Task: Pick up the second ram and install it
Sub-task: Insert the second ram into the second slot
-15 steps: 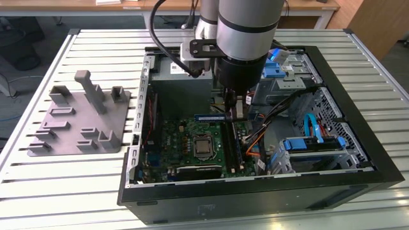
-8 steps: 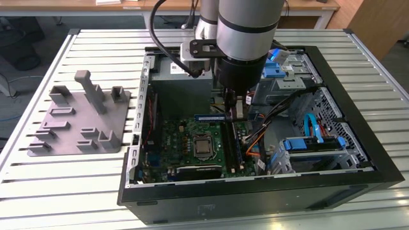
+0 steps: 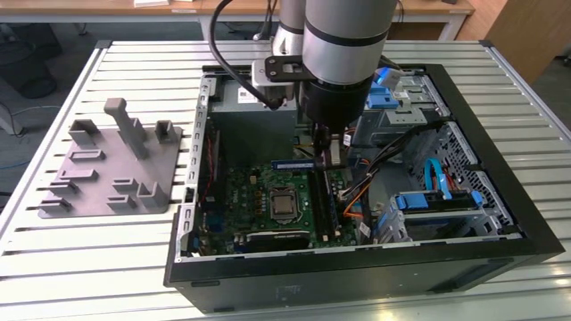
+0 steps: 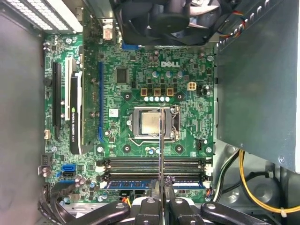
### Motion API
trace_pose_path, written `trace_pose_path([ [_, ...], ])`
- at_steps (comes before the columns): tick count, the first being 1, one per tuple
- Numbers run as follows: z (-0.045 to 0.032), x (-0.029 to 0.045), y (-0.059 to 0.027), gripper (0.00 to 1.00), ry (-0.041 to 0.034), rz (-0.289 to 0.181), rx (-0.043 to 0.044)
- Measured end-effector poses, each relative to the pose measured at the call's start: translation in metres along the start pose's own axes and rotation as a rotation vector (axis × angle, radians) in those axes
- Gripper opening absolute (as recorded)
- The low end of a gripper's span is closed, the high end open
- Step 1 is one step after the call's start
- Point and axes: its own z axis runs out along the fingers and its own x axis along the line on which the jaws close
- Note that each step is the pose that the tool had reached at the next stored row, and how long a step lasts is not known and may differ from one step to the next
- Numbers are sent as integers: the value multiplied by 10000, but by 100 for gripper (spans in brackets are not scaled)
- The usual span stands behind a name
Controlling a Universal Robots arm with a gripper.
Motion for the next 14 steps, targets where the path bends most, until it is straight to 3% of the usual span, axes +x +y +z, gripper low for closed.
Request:
trace_pose_path([
  [5,0,0,0,14,-5,-401,-5],
  [10,0,0,0,14,-5,-504,-7],
  [14,0,1,0,14,30,23,-2],
])
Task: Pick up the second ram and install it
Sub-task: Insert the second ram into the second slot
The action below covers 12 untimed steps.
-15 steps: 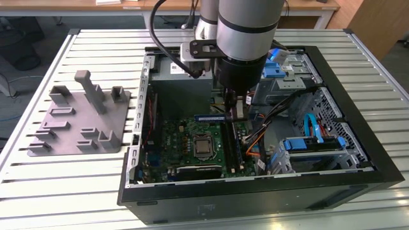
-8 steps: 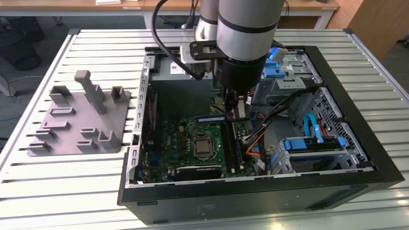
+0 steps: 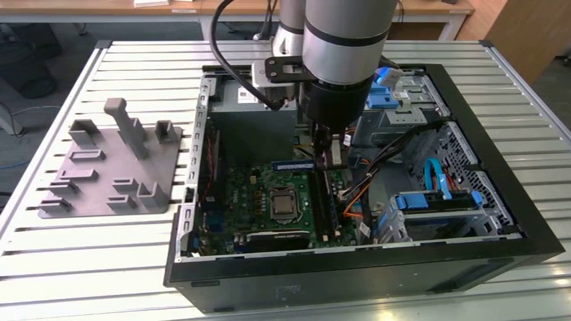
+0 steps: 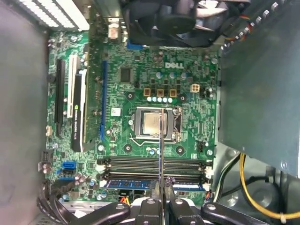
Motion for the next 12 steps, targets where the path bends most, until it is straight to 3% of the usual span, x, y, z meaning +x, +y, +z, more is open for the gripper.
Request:
trace_pose_path([
  [12,5,-1,0,14,27,2175,21],
])
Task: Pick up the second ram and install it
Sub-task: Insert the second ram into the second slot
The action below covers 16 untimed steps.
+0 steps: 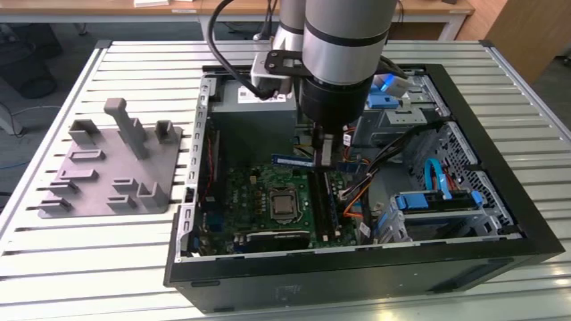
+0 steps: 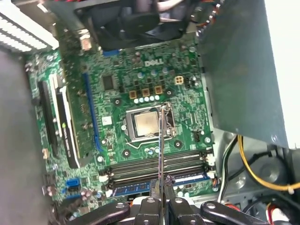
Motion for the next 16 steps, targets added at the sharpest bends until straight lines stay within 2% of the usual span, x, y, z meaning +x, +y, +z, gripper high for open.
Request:
trace_pose_path([
  [16,10,0,0,14,35,2856,27],
])
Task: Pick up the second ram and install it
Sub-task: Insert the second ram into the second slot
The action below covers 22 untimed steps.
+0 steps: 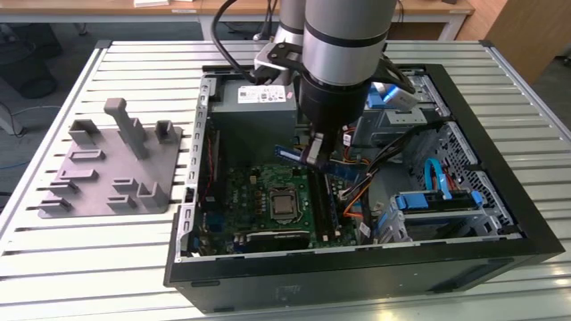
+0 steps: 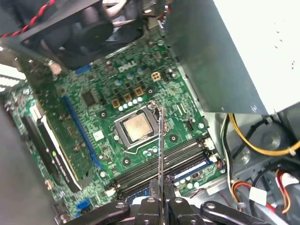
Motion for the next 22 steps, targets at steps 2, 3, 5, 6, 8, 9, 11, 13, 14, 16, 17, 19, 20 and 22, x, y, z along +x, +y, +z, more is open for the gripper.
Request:
trace_pose_path([
  [2,1,0,0,14,5,347,4],
  [3,2,0,0,14,6,518,5],
  [5,3,0,0,14,12,870,9],
  [6,3,0,0,14,14,1040,11],
  [8,5,0,0,14,18,1384,14],
  [9,5,0,0,14,20,1556,15],
  [11,7,0,0,14,24,1906,19],
  [13,9,0,0,14,28,2244,22],
  [14,9,0,0,14,30,2413,24],
  [16,10,0,0,14,36,2753,28],
  [17,11,0,0,14,38,2914,29],
  [19,13,0,0,14,42,3253,32],
  [20,14,0,0,14,44,3412,34],
  [22,15,0,0,14,48,3733,37],
])
